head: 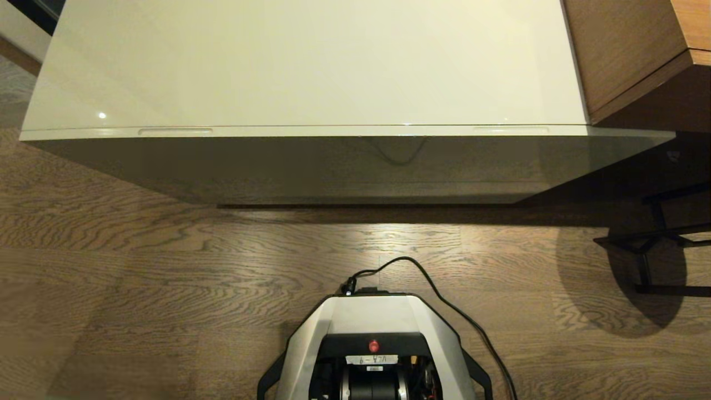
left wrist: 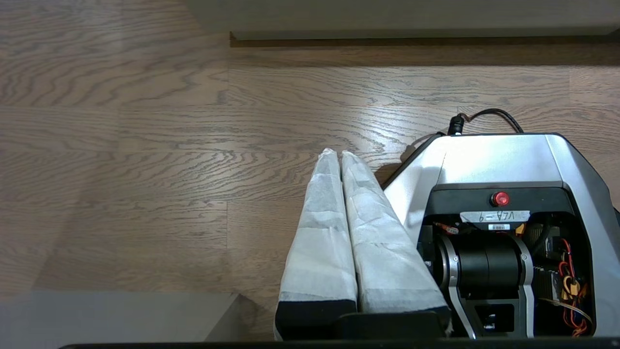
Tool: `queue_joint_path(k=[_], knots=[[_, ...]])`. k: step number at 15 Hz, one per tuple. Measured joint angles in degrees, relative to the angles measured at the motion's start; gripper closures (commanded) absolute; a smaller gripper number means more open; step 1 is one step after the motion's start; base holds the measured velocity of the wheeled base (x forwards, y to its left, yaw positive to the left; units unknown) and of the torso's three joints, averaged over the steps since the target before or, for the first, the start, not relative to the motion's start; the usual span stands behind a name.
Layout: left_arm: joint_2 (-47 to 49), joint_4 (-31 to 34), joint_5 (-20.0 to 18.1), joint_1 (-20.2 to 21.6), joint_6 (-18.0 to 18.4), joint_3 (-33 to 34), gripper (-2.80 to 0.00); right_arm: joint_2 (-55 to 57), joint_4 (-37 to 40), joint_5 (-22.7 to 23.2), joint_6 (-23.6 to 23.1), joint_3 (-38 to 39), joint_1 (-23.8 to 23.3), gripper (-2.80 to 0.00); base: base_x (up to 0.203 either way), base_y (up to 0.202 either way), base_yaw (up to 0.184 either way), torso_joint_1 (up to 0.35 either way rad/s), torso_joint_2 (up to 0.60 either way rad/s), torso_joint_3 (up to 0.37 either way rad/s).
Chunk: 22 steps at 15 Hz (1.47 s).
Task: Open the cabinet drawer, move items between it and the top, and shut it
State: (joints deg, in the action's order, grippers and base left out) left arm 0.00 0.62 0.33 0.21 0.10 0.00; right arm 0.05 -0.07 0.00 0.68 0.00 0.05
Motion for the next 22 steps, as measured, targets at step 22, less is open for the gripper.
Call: queue_joint_path(k=[22], knots=[[0.00,-0.02,-0.02,0.00,0.04,0.00,0.00,0.00,0.00,0.00,0.00,0.00,-0.02,0.00,0.000,0.000,0.000,0.000,0.00,0.000]])
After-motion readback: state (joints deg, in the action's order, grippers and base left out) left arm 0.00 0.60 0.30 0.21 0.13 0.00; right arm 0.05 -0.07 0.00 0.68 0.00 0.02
